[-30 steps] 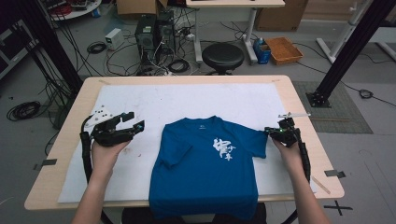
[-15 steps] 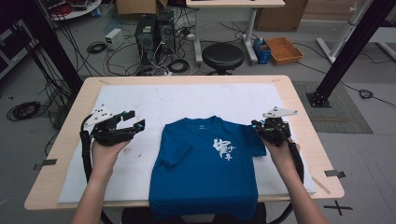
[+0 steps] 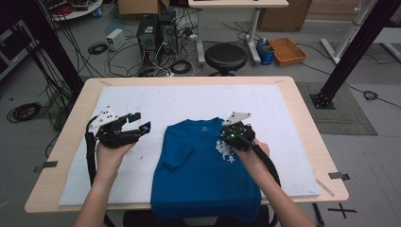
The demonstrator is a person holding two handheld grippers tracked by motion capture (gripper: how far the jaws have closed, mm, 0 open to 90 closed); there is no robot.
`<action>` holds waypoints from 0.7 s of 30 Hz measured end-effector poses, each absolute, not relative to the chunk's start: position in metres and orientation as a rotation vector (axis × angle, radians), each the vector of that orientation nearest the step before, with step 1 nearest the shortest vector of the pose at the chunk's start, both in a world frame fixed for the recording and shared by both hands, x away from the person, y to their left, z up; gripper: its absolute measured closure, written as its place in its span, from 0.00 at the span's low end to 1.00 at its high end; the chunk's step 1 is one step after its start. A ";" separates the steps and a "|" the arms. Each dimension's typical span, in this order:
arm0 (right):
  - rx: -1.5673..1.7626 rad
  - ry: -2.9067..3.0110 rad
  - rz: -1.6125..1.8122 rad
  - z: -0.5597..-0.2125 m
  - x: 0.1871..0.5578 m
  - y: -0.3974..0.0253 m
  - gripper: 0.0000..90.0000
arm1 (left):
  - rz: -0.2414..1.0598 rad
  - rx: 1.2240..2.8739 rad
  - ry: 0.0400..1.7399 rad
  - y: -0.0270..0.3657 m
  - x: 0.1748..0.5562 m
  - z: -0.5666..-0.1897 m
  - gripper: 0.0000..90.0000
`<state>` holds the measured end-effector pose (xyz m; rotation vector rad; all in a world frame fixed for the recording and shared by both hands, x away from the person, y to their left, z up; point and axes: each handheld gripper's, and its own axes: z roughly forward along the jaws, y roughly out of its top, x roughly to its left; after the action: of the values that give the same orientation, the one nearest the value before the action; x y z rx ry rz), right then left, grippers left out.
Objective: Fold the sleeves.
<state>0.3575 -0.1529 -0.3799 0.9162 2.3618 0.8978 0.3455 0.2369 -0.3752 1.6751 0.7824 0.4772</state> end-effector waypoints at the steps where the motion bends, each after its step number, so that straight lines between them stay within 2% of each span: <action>1: 0.910 2.371 0.912 -0.381 0.358 -0.151 0.89 | 0.471 1.677 0.783 0.236 0.346 -0.376 0.42; 4: 0.914 2.358 1.017 -0.377 0.356 -0.158 0.80 | 0.469 1.680 0.784 0.235 0.346 -0.377 0.42; 10: 1.049 2.252 1.134 -0.373 0.350 -0.209 0.78 | 0.460 1.675 0.784 0.234 0.346 -0.378 0.42; 16: 1.330 2.193 1.155 -0.401 0.348 -0.263 0.70 | 0.457 1.680 0.781 0.232 0.346 -0.379 0.42; 21: 1.442 2.212 1.133 -0.419 0.349 -0.270 0.69 | 0.471 1.678 0.775 0.229 0.345 -0.379 0.42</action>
<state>0.3495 -0.2701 -0.4195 1.4418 2.2118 1.1328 0.3454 0.2292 -0.3788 1.6783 0.7753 0.4715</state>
